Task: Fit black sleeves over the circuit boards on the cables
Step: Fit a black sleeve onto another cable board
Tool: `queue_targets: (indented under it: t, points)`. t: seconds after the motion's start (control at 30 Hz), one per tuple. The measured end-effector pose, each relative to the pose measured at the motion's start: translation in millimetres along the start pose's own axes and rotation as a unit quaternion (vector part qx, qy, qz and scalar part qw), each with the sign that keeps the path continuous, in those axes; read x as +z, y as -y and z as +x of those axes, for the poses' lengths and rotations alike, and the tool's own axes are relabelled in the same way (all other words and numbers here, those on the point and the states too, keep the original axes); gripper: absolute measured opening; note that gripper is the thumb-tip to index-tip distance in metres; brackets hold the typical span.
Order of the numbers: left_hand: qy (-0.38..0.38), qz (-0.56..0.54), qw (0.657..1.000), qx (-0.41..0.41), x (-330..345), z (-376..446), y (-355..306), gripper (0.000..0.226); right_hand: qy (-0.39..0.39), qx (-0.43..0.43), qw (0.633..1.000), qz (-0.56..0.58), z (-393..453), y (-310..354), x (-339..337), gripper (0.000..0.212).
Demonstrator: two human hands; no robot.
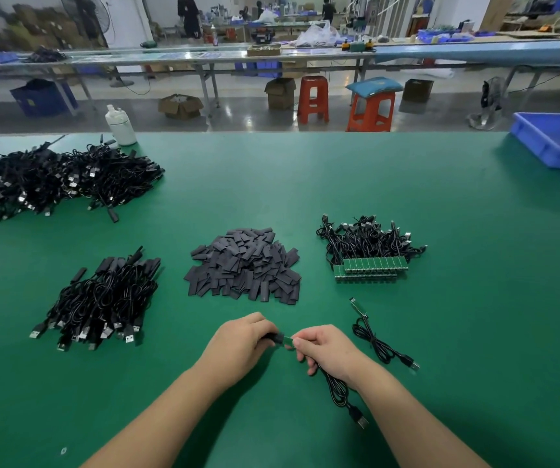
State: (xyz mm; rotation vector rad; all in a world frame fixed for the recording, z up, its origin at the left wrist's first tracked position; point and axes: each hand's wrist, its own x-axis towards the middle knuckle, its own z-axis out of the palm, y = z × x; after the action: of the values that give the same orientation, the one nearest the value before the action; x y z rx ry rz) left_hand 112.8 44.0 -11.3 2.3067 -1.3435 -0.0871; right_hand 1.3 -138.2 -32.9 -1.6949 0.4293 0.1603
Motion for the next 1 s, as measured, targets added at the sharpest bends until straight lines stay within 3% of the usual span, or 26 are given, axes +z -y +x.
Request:
queue_targets:
  t: [0.17, 0.3, 0.47, 0.7, 1.0]
  points:
    - [0.030, -0.027, 0.998, -0.051, 2.9, 0.9, -2.9, 0.015, 0.001, -0.003, 1.000, 0.021, 1.5, -3.4, 0.7, 0.015]
    - [0.096, -0.012, 0.994, -0.057, 1.7, 3.5, -4.2, 0.024, 0.006, -0.015, 1.000, 0.026, 1.3, -3.4, 0.5, 0.016]
    - [0.140, -0.023, 0.988, -0.059, -1.3, 3.9, 0.5, 0.020, 0.008, -0.016, 1.000, 0.023, 3.4, -5.7, 0.5, 0.016]
    - [0.093, 0.019, 0.995, -0.023, 0.3, -3.1, 0.6, 0.026, -0.005, -0.015, 1.000, 0.015, 4.9, -7.7, 0.0, 0.017]
    - [0.047, -0.010, 0.999, -0.019, 1.8, -5.2, -2.3, 0.024, 0.013, 0.000, 0.998, 0.065, 1.9, -3.3, 1.8, 0.017]
